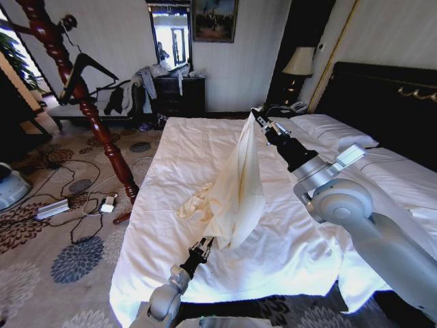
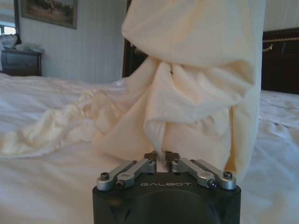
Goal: Pick up the clothes from the bed and hang them on the clothes hanger.
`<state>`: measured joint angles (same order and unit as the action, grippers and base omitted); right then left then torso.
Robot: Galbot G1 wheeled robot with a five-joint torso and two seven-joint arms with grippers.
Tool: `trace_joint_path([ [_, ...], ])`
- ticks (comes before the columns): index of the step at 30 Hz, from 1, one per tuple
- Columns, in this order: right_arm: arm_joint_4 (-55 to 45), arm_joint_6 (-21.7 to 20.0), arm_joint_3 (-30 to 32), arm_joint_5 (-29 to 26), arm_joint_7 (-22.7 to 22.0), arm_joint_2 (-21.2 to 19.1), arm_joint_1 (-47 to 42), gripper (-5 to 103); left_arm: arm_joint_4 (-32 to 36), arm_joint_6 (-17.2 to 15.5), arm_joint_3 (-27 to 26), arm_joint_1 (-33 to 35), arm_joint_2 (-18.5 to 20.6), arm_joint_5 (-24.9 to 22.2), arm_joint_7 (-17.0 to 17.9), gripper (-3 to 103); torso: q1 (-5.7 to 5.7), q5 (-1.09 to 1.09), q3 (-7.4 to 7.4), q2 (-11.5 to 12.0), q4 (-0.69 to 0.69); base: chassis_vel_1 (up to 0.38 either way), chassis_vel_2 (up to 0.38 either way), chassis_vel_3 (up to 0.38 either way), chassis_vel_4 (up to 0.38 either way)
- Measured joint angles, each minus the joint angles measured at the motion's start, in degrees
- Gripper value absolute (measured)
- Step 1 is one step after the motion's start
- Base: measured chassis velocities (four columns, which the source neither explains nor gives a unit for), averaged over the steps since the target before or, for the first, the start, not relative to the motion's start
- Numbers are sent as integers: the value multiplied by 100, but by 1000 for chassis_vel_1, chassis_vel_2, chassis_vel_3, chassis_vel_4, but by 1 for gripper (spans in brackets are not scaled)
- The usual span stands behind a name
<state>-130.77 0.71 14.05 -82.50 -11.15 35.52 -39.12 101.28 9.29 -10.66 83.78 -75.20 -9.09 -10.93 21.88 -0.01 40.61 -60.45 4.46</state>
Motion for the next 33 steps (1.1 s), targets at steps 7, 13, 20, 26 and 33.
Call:
trace_joint_path([
  [7,51,95,153,53,-279,-24,-10,0,738,-25,-605,229,35,-316,-9,0,0,0,0,0,0,0,0,0,0],
  [13,190,-151,365,464,-1237,-275,-139,0,2803,-716,-1711,359,665,-2010,214,0,0,1,1,0,0,0,0,0,0],
  [20,-266,187,1332,205,-113,-756,-827,0,4250,-1596,-4220,368,1780,-4789,629,0,-1,0,-1,-1,2,0,0,0,0],
  [26,91,-1074,735,-85,-1836,-550,-607,0,2408,-2245,-4479,22,2409,-4467,1029,0,5,-5,4,1,-1,0,0,0,0],
  [33,-92,-1592,979,386,-2199,-724,-1860,0,2030,-2168,-3697,275,2183,-3522,758,0,-4,1,-2,-1,2,0,0,0,0],
])
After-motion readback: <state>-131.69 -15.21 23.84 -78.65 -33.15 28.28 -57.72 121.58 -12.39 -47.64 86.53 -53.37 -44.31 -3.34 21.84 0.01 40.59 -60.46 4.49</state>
